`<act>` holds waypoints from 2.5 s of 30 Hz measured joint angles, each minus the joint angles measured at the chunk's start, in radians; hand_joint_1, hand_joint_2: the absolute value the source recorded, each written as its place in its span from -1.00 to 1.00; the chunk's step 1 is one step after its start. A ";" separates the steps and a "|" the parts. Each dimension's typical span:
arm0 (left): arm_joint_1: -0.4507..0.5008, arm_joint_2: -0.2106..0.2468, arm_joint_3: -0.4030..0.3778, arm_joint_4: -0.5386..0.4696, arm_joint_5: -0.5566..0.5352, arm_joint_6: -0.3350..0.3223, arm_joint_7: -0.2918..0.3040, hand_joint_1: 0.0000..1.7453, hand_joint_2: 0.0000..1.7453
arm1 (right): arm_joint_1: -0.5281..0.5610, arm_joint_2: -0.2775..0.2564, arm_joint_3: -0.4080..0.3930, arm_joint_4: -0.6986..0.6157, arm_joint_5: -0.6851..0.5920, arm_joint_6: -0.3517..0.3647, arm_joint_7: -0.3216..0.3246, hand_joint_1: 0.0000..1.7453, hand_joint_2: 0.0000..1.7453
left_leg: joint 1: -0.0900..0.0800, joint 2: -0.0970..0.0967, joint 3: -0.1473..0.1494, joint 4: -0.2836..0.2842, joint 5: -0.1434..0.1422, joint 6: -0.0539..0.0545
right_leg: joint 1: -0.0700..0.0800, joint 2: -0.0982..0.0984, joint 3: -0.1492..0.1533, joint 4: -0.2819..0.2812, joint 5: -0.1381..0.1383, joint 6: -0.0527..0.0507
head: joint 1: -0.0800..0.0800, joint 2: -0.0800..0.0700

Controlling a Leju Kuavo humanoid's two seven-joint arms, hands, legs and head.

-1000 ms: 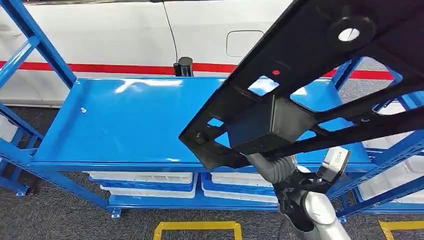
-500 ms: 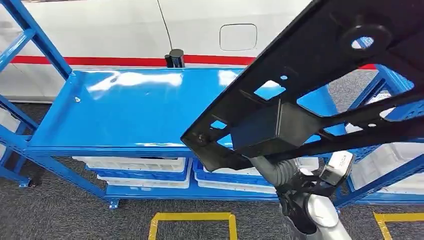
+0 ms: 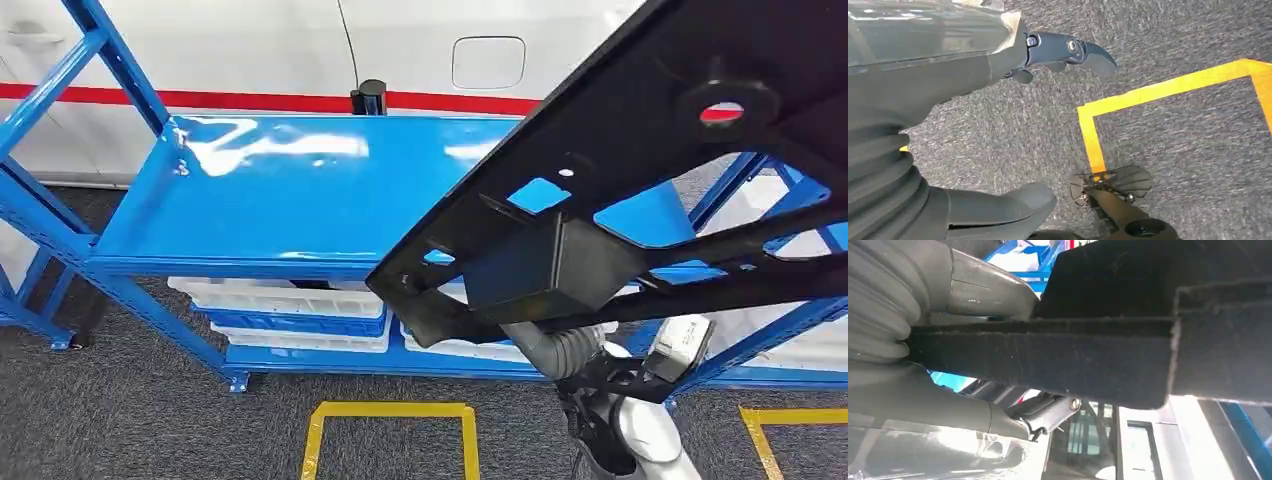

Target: Take the parts from the cabinet and place them on the table.

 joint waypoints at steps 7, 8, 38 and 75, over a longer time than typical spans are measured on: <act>0.005 0.000 -0.001 0.002 0.000 -0.001 -0.003 -1.00 1.00 | 0.019 0.002 -0.007 -0.005 0.034 0.002 -0.010 1.00 1.00 | 0.006 -0.011 -0.042 0.076 -0.081 -0.040 | 0.003 -0.001 -0.022 -0.037 0.027 -0.081 | -0.009 0.000; 0.005 0.000 -0.001 0.002 0.000 -0.001 -0.003 -1.00 1.00 | 0.022 0.003 -0.007 -0.006 0.035 0.002 -0.010 1.00 1.00 | 0.007 -0.011 -0.064 0.152 -0.144 -0.045 | 0.004 -0.001 -0.029 -0.036 0.038 -0.084 | -0.011 0.000; 0.005 -0.002 0.000 0.005 0.010 0.000 -0.018 -1.00 1.00 | 0.058 -0.005 -0.005 -0.008 0.044 0.038 -0.021 1.00 1.00 | -0.007 -0.015 -0.065 0.080 -0.084 -0.025 | 0.010 -0.007 0.013 -0.076 0.033 -0.090 | -0.012 0.000; 0.010 -0.005 0.000 0.009 0.002 -0.003 -0.034 -1.00 1.00 | 0.101 0.007 0.018 0.025 0.042 0.098 -0.008 1.00 1.00 | 0.018 -0.020 -0.001 0.204 -0.046 -0.050 | 0.012 0.005 -0.044 -0.055 0.068 -0.075 | -0.018 0.000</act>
